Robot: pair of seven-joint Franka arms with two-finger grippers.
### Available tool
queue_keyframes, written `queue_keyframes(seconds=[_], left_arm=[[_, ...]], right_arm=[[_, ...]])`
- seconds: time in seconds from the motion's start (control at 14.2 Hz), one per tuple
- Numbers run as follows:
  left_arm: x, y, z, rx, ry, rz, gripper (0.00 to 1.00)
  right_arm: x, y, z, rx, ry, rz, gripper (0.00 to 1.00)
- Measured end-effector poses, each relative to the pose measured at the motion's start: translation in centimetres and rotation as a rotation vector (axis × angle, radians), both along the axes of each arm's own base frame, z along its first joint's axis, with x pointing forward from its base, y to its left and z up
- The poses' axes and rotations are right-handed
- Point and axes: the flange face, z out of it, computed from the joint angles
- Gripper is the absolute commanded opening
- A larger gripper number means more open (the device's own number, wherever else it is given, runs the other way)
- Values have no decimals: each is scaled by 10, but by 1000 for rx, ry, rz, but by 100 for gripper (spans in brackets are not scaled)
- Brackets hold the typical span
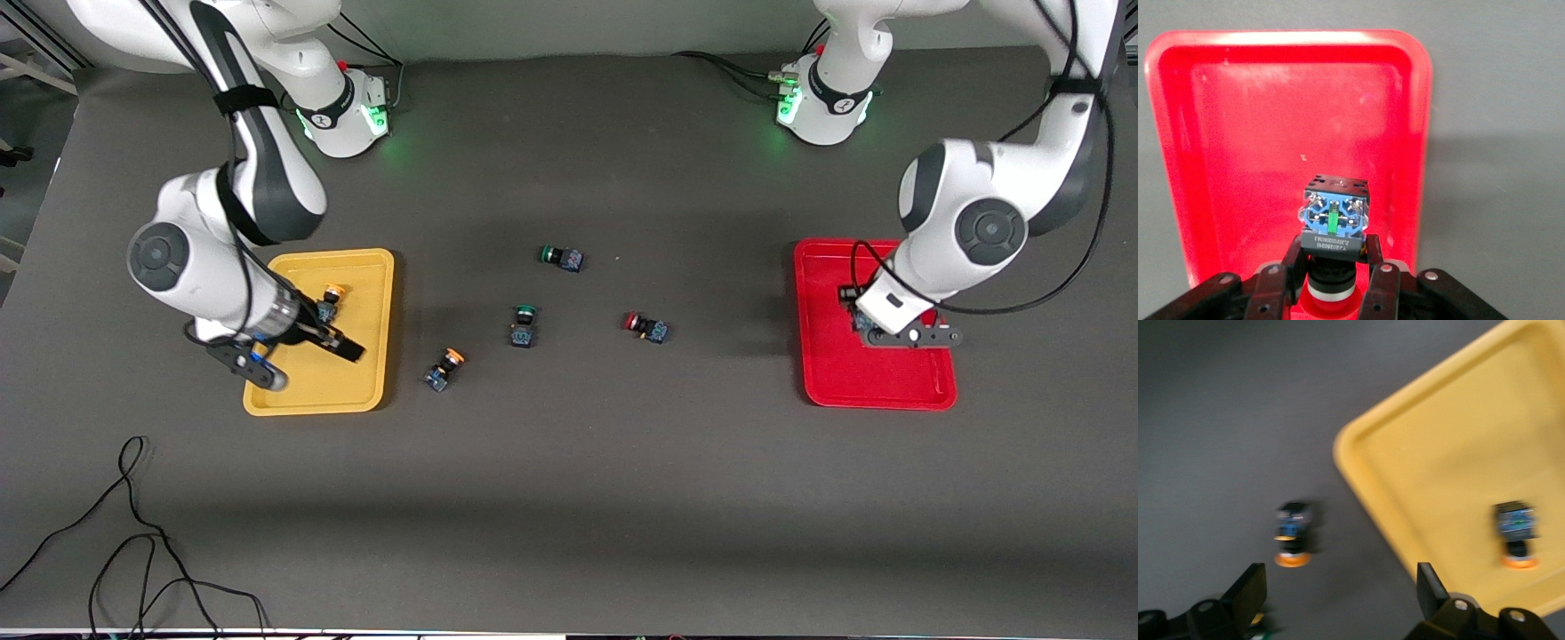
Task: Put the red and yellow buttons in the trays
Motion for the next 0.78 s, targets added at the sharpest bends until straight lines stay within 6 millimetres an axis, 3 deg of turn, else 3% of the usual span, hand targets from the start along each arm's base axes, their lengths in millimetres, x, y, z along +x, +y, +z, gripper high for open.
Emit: queue_keyframes(seconds=[0.07, 0.14, 0.21, 0.28, 0.42, 0.56, 0.63, 0.78], left_arm=[[0, 6, -27, -8, -16, 1, 25], [0, 9, -52, -17, -20, 3, 36], [0, 10, -73, -24, -15, 5, 62], [0, 11, -86, -28, -7, 6, 99], [2, 11, -89, -27, 0, 6, 100], [9, 12, -72, -16, 15, 9, 100], [14, 14, -55, -5, 35, 12, 100], [26, 14, -7, 14, 63, 28, 100]], right_arm=[[8, 19, -11, 3, 12, -21, 100], [14, 35, -28, 3, 30, -34, 100], [18, 49, -49, 1, 41, -39, 100], [20, 59, -72, -2, 47, -41, 100], [20, 75, -111, -11, 58, -64, 100], [16, 87, -135, -16, 60, -75, 100], [15, 89, -143, -18, 63, -78, 99], [15, 87, -154, -25, 66, -79, 82]])
